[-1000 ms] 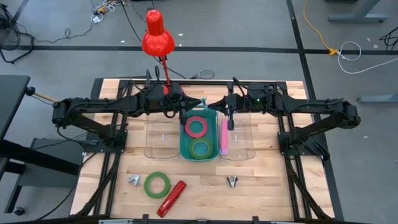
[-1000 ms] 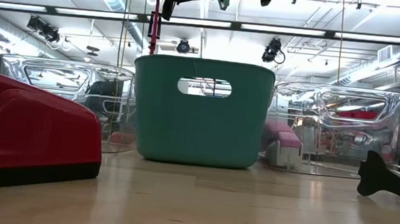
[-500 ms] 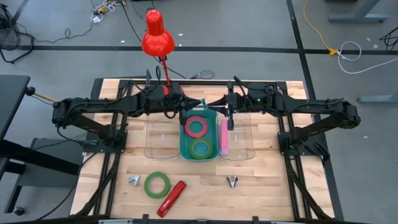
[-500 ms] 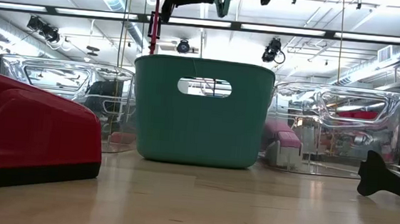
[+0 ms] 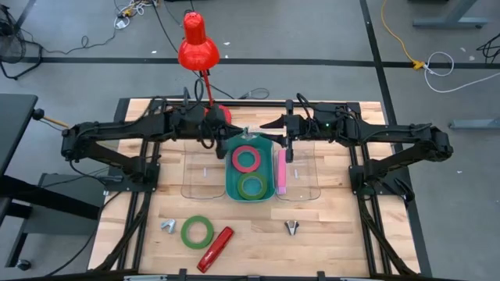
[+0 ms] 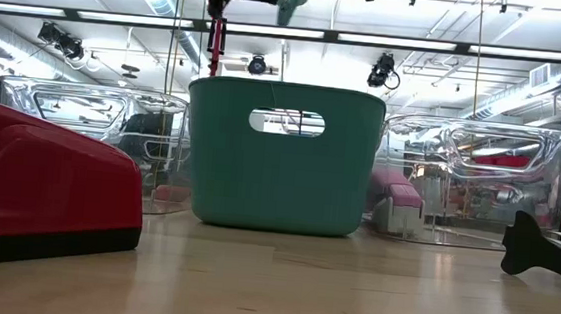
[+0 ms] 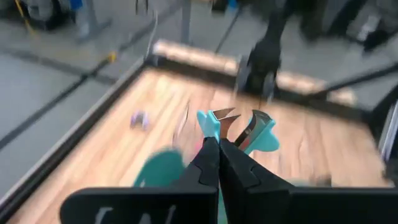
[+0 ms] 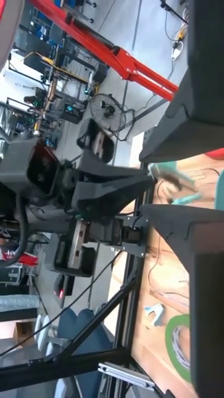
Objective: Pick and place Stapler, Stapler remover, tape
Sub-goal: Put the right light blue stapler remover into the left transparent bin
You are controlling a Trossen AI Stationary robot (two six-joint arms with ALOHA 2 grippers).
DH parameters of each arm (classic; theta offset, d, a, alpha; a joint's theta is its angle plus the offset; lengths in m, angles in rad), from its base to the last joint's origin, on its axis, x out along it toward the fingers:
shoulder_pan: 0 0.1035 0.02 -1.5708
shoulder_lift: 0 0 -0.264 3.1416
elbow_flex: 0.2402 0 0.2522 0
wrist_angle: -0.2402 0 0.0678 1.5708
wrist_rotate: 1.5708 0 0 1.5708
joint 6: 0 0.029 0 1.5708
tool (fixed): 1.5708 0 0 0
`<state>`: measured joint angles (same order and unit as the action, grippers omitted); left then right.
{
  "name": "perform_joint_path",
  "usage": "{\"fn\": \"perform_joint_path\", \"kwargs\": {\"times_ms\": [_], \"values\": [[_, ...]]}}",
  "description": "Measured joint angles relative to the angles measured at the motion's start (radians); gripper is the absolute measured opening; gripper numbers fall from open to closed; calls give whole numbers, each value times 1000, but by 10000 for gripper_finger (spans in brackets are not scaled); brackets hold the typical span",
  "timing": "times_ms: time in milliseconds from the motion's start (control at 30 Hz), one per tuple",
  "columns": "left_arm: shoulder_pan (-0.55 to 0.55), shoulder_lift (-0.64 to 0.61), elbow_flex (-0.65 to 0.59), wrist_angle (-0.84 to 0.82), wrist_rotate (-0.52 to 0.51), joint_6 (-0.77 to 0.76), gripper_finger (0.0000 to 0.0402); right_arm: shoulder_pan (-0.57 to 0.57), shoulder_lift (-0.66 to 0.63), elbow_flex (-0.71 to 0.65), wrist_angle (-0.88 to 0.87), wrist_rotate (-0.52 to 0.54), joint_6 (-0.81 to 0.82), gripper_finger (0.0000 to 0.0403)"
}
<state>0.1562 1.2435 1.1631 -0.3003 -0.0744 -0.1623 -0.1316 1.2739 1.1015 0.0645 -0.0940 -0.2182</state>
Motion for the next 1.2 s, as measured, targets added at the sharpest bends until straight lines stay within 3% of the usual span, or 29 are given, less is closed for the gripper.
{"fn": "perform_joint_path", "kwargs": {"times_ms": [200, 433, 667, 1200], "values": [[0, -15, 65, -247, 0, 16, 1, -9, 0, 0, 1, 8, 0, 140], [0, -38, 68, -366, 1, 13, 0, -9, 0, 0, -10, 8, 0, 143], [0, -76, -46, -469, 1, -16, 0, -9, 0, 0, -24, 8, 0, 144], [0, -80, -287, -475, 23, -115, 0, -9, 0, 0, -37, 8, 0, 142]]}}
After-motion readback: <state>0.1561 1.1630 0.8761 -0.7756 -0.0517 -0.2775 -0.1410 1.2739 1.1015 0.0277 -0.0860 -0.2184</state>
